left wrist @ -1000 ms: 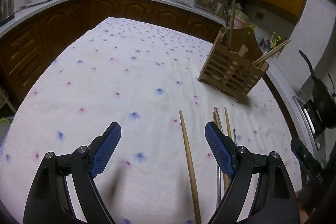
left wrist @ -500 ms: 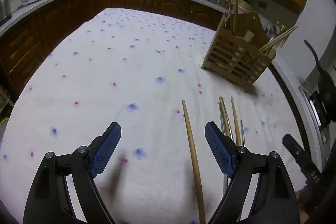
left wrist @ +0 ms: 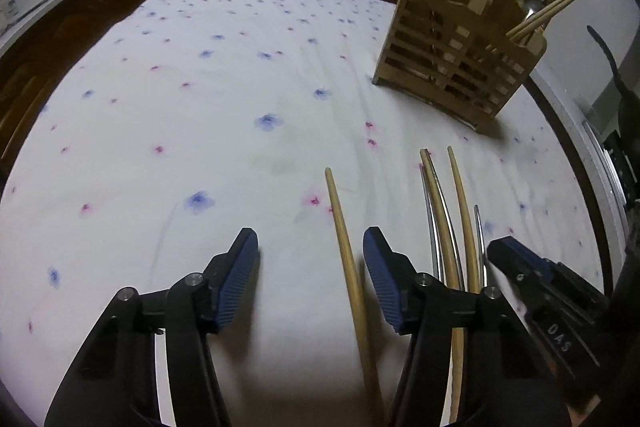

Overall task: Organize utensils
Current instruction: 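Grasp a wooden chopstick with the left tool while the right tool grasps another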

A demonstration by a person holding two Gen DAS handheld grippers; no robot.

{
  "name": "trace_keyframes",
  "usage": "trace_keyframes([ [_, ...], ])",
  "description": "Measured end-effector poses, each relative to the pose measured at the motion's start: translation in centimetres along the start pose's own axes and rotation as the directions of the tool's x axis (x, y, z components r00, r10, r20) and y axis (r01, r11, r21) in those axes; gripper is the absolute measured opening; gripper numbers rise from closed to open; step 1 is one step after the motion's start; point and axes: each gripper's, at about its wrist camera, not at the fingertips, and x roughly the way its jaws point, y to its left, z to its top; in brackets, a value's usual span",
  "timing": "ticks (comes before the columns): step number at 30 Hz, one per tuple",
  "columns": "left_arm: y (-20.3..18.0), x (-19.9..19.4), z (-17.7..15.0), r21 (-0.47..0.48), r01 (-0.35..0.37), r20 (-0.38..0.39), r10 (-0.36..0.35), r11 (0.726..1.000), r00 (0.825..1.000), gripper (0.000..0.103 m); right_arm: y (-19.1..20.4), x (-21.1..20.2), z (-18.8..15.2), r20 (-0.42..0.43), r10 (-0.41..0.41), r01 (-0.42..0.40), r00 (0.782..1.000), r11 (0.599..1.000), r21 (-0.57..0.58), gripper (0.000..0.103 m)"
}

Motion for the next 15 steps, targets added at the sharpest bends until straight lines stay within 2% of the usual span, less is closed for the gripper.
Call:
trace_keyframes([
  [4, -0.8, 1.7, 0.4, 0.027, 0.002, -0.037, -0.001, 1.000, 0.999, 0.046, 0.0, 1.2, 0.2, -0.026, -0.010, 0.010, 1.000, 1.000, -0.008, 0.018],
  [7, -1.9, 2.1, 0.3, 0.083, -0.048, -0.006, 0.049, 0.995, 0.999, 0.041, 0.6, 1.8, 0.7, -0.028, -0.033, 0.032, 0.999, 0.998, -0.048, 0.017],
  [9, -2.3, 2.1, 0.2, 0.102, -0.065, 0.006, 0.065, 0.993, 0.998, 0.026, 1.0, 2.1, 1.0, -0.027, -0.050, 0.047, 0.998, 0.996, -0.074, 0.016],
  [11, -2.4, 2.0, 0.2, 0.107, -0.070, 0.013, 0.069, 0.992, 0.998, 0.015, 1.4, 2.4, 1.0, -0.022, -0.081, 0.078, 0.996, 0.991, -0.106, 0.009],
  [12, -2.3, 2.0, 0.2, 0.104, -0.067, 0.013, 0.066, 0.992, 0.998, 0.010, 1.4, 2.4, 1.1, -0.022, -0.083, 0.081, 0.996, 0.990, -0.112, 0.009],
  [15, -1.9, 1.9, 0.3, 0.092, -0.052, 0.009, 0.051, 0.994, 0.999, 0.008, 1.5, 2.3, 1.0, -0.019, -0.094, 0.091, 0.995, 0.987, -0.133, 0.007],
])
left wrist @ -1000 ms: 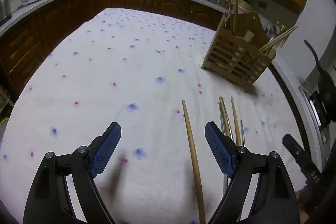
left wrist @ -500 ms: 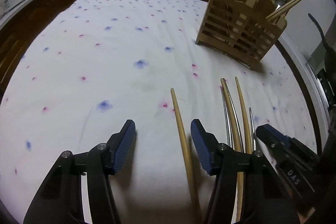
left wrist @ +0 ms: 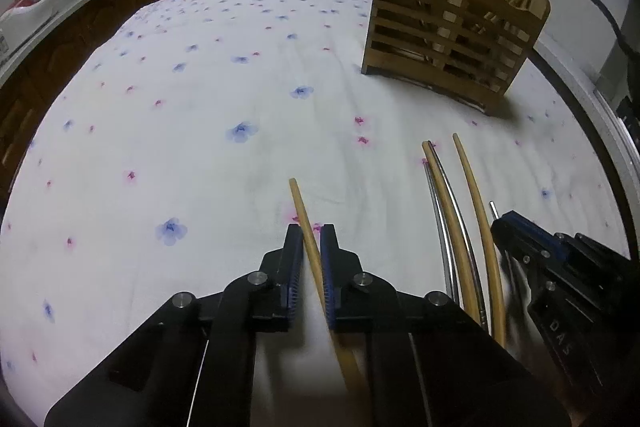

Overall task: Organize utensils
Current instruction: 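Carry both wooden chopsticks upright above the wooden holder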

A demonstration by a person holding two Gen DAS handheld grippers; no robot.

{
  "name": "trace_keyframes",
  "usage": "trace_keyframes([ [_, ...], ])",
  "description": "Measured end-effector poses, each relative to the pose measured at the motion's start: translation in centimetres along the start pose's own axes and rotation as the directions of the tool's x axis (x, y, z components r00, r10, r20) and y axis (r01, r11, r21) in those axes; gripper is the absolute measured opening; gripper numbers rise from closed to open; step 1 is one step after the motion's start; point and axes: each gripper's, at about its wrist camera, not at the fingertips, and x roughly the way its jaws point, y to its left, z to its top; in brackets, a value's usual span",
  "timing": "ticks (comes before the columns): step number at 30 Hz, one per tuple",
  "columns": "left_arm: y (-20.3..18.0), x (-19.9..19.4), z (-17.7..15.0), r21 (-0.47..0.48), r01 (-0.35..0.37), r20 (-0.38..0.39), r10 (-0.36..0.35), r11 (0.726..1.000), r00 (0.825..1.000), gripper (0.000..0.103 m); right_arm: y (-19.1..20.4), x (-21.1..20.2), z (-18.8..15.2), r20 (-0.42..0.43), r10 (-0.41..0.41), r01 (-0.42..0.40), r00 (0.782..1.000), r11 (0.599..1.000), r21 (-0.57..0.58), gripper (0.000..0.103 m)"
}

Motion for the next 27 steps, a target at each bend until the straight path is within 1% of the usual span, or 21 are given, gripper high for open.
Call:
trace_keyframes([
  [2, 0.4, -0.1, -0.1, -0.017, 0.021, -0.005, -0.021, 1.000, 1.000, 0.007, -0.2, 0.1, 0.1, 0.001, 0.009, -0.009, 1.000, 1.000, 0.011, 0.005],
  [5, 1.3, -0.4, -0.1, -0.062, 0.074, -0.013, -0.075, 0.995, 0.997, 0.006, -1.1, -0.4, 0.0, 0.004, 0.054, -0.054, 0.999, 0.996, 0.070, 0.004],
  [7, 1.6, -1.1, -0.2, -0.078, 0.095, -0.004, -0.095, 0.992, 0.995, 0.005, -1.5, -1.1, 0.0, 0.021, 0.062, -0.064, 0.998, 0.994, 0.085, 0.004],
  [11, 2.1, -3.9, -0.2, -0.097, 0.149, 0.047, -0.145, 0.984, 0.988, 0.005, -2.1, -4.1, 0.4, 0.083, 0.089, -0.098, 0.993, 0.989, 0.109, 0.004],
  [15, 2.6, -7.5, 0.2, -0.112, 0.206, 0.115, -0.193, 0.972, 0.975, 0.005, -2.8, -7.3, 1.0, 0.156, 0.104, -0.124, 0.982, 0.985, 0.122, 0.004],
  [20, 3.4, -11.9, 1.0, -0.114, 0.262, 0.204, -0.236, 0.958, 0.950, 0.005, -3.3, -11.7, 2.2, 0.261, 0.108, -0.144, 0.959, 0.982, 0.121, 0.004],
  [23, 3.7, -14.1, 1.4, -0.102, 0.282, 0.252, -0.250, 0.954, 0.935, 0.005, -3.6, -14.2, 2.8, 0.324, 0.105, -0.151, 0.940, 0.981, 0.120, 0.004],
  [27, 3.8, -16.2, 1.6, -0.087, 0.300, 0.294, -0.264, 0.950, 0.919, 0.005, -3.8, -17.2, 3.8, 0.402, 0.096, -0.154, 0.911, 0.981, 0.114, 0.004],
])
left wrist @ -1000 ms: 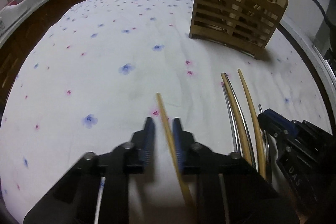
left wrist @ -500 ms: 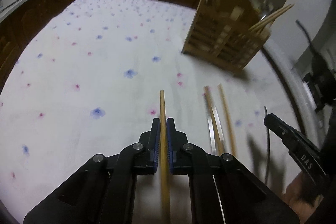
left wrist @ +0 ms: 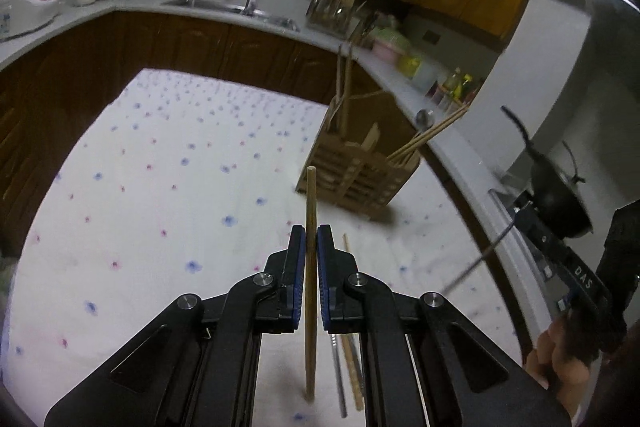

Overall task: Organize utensils
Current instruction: 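Carry both wooden chopsticks upright above the wooden holder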

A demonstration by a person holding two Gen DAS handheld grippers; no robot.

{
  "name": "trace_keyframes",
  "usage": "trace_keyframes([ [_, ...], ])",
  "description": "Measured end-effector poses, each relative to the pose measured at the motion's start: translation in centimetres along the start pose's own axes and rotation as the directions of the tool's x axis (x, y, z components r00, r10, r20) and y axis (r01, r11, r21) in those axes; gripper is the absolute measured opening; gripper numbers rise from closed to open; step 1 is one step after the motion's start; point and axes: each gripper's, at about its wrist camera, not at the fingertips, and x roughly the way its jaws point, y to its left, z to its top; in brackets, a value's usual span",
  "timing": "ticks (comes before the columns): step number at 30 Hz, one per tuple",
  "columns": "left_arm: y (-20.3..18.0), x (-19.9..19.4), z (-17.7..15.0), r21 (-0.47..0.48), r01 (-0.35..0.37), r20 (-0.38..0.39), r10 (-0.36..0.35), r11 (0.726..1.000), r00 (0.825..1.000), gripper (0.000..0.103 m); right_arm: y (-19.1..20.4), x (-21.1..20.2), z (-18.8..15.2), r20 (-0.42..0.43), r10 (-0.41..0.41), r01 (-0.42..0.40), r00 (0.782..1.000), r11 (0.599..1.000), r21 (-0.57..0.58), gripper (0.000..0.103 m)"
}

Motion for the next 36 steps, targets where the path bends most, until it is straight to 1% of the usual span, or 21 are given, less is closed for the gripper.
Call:
trace_keyframes([
  [2, -0.3, -0.7, 0.2, 0.009, 0.003, 0.018, -0.003, 1.000, 1.000, 0.005, 0.1, -0.8, 0.8, 0.033, 0.003, -0.003, 0.999, 1.000, -0.003, 0.004],
  [7, -0.4, -1.6, 0.6, 0.015, 0.000, 0.039, 0.000, 1.000, 0.999, 0.005, 0.4, -1.8, 1.9, 0.077, 0.005, -0.005, 0.997, 1.000, -0.008, 0.004],
  [18, -0.9, -1.8, 1.2, 0.021, -0.006, 0.060, 0.005, 1.000, 0.998, 0.005, 0.4, -2.2, 2.0, 0.086, 0.005, -0.004, 0.996, 1.000, -0.006, 0.004],
  [22, -1.2, -1.9, 1.9, 0.026, -0.003, 0.074, 0.001, 1.000, 0.997, 0.005, 0.3, -2.5, 2.4, 0.097, 0.002, -0.001, 0.995, 1.000, -0.007, 0.004],
  [30, -3.0, -2.2, 4.7, 0.054, 0.008, 0.137, -0.015, 0.999, 0.990, 0.005, -0.5, -2.3, 4.0, 0.134, -0.012, 0.012, 0.991, 1.000, 0.000, 0.004],
  [34, -4.3, -2.2, 7.1, 0.076, -0.001, 0.190, -0.013, 0.997, 0.982, 0.005, -0.9, -2.0, 5.4, 0.166, -0.020, 0.019, 0.986, 1.000, 0.005, 0.004],
  [36, -4.8, -2.0, 8.4, 0.085, -0.006, 0.216, -0.012, 0.996, 0.976, 0.005, -0.9, -1.9, 6.4, 0.194, -0.023, 0.023, 0.981, 1.000, 0.004, 0.004],
])
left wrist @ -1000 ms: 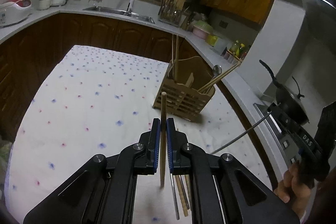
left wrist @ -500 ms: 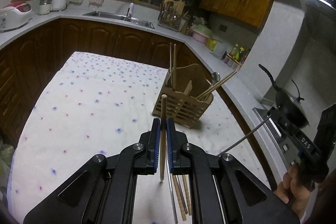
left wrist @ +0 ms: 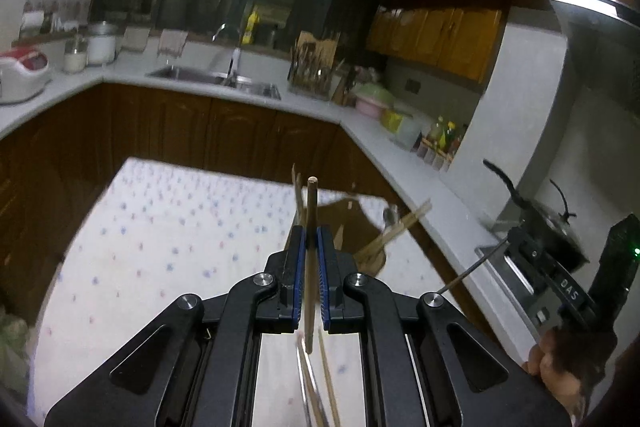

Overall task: Organize utensils
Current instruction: 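Carry both wooden chopsticks upright above the wooden holder, then lower the chopsticks into the holder and open both tools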

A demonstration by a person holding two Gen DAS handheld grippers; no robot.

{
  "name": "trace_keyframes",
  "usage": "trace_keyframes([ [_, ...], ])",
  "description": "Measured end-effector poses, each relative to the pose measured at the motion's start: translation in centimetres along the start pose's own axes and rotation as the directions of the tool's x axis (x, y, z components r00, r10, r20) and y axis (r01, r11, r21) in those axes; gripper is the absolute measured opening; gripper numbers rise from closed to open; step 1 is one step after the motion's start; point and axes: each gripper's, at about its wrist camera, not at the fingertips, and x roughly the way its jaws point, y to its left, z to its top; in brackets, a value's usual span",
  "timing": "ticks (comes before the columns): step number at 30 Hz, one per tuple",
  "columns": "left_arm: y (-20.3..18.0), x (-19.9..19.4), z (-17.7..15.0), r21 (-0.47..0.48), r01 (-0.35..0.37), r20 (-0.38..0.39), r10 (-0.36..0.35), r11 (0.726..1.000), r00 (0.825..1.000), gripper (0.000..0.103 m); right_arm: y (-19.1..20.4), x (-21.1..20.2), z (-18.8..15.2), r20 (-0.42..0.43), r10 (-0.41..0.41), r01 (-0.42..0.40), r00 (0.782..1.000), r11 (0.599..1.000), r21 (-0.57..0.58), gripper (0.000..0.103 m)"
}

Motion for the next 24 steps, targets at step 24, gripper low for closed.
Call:
trace_keyframes([
  [24, -0.6, 10.6, 4.5, -0.053, -0.060, 0.121, 0.066, 0.997, 0.991, 0.005, -0.8, 8.0, 4.0, 0.128, -0.068, 0.073, 0.989, 0.997, -0.027, 0.004],
])
